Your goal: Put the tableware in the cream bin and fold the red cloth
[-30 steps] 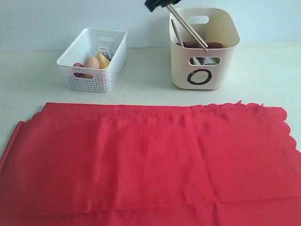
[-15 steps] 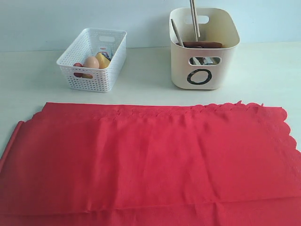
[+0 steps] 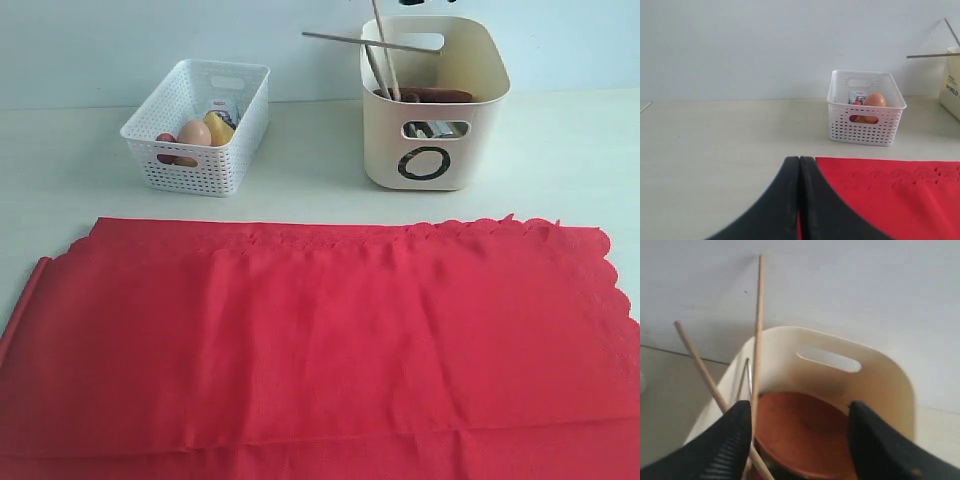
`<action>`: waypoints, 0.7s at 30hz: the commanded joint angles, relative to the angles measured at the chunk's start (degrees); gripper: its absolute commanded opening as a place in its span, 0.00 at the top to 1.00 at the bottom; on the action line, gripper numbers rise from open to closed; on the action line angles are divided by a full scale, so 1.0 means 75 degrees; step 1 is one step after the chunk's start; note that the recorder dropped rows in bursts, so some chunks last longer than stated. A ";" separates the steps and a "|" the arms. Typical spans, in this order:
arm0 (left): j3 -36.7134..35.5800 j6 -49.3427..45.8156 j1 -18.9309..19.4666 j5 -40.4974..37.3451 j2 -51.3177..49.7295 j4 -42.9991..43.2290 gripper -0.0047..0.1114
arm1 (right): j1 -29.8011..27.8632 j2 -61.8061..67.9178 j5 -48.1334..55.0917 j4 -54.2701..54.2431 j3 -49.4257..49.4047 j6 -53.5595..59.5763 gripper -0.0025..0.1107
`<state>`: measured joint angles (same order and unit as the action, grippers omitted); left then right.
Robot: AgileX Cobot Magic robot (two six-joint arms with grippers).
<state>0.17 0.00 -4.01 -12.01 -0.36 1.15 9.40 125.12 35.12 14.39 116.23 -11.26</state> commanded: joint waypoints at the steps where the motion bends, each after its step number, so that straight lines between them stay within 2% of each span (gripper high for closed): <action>1: -0.0023 0.0000 -0.0009 0.0016 0.0048 0.0011 0.96 | -0.0029 -0.0958 0.1781 0.1333 0.0287 -0.0095 0.52; 5: -0.0023 0.0000 -0.0009 0.0016 0.0048 0.0011 0.96 | -0.0029 -0.1760 0.3082 0.2019 0.0287 -0.0095 0.59; 13: -0.0023 0.0000 -0.0009 0.0016 0.0048 0.0011 0.96 | -0.0029 -0.2901 0.4635 0.1864 0.0287 0.0827 0.98; 17: -0.0023 0.0000 -0.0009 0.0016 0.0048 0.0011 0.96 | -0.0029 -0.3285 0.4645 0.1541 0.0287 0.1161 0.98; 21: -0.0023 0.0000 -0.0009 0.0016 0.0048 0.0011 0.96 | -0.0029 -0.3437 0.4645 -0.0636 0.0119 0.1980 0.98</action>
<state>0.17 0.00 -4.01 -12.01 -0.36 1.15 9.31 100.23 69.63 20.90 117.95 -1.67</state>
